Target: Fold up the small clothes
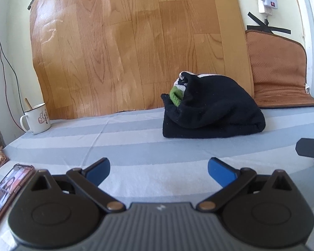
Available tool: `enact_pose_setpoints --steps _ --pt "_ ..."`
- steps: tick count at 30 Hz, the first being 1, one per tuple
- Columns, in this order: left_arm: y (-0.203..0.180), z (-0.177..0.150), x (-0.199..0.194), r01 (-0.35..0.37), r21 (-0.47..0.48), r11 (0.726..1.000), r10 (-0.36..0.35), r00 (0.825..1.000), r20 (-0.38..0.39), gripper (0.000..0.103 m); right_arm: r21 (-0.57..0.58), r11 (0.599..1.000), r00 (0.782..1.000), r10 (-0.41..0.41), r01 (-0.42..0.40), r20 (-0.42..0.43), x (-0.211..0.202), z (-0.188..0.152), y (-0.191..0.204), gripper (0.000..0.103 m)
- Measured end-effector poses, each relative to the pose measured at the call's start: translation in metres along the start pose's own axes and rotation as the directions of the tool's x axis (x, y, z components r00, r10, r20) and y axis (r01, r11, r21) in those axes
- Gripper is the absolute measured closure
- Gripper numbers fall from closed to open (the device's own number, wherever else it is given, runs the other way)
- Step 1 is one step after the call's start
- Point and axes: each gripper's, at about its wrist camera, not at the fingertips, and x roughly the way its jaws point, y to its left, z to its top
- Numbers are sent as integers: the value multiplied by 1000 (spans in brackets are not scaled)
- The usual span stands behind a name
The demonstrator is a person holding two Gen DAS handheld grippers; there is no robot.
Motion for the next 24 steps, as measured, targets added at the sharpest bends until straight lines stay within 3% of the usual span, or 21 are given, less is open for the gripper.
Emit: enact_pose_setpoints --steps 24 --pt "4 0 2 18 12 1000 -18 1000 -6 0 2 1000 1000 0 0 2 -1 0 0 21"
